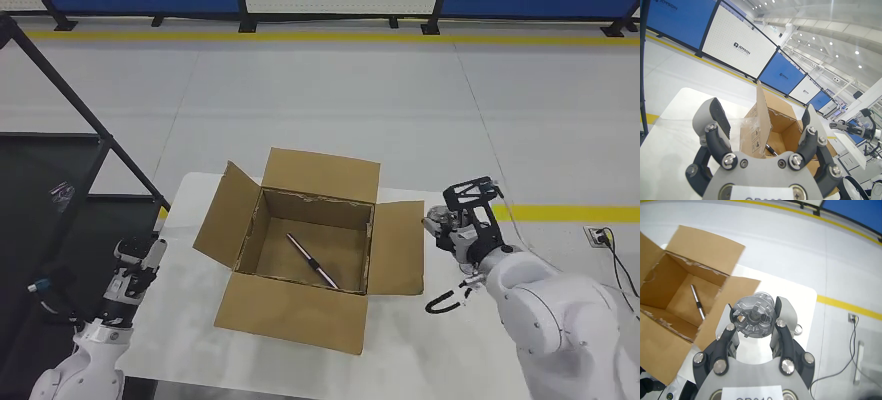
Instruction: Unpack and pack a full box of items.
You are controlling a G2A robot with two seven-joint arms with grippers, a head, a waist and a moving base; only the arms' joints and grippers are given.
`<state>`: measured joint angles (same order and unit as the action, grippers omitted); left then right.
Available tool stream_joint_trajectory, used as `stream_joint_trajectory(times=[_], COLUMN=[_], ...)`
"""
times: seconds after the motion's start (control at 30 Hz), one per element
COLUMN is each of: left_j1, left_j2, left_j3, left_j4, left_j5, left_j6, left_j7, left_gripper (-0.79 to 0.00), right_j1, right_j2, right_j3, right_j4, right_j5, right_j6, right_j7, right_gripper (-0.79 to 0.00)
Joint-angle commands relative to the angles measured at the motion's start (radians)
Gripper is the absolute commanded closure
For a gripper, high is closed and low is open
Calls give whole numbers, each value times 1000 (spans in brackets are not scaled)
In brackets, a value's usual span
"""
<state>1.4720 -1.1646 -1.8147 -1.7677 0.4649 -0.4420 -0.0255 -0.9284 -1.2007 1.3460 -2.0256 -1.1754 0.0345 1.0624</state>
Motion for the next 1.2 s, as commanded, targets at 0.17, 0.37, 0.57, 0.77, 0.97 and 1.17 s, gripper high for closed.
stream_joint_trajectory(times=[0.17, 0.37, 0.57, 0.77, 0.97, 1.17], left_j1=[40, 65, 69, 54, 47, 47], left_j2=[-1, -1, -1, -1, -1, -2], left_j3=[-58, -95, -106, -95, -91, -92], left_j4=[3, 4, 2, 0, 4, 5], left_j5=[-41, -60, -66, -57, -52, -50], left_j6=[2, 0, 3, 2, -1, -1], left_j7=[39, 51, 42, 25, 19, 18], left_gripper=[-785, -785, -785, -785, -785, -785], right_j1=[348, 606, 726, 768, 785, 802], right_j2=[-69, -194, -337, -440, -505, -543], right_j3=[-341, -643, -811, -879, -906, -905], right_j4=[378, 862, 1250, 1475, 1613, 1693], right_j5=[175, 339, 471, 496, 483, 487], right_j6=[-86, -131, -191, -207, -201, -230], right_j7=[-38, -82, -178, -265, -319, -338], right_gripper=[0, 0, 0, 0, -323, -434])
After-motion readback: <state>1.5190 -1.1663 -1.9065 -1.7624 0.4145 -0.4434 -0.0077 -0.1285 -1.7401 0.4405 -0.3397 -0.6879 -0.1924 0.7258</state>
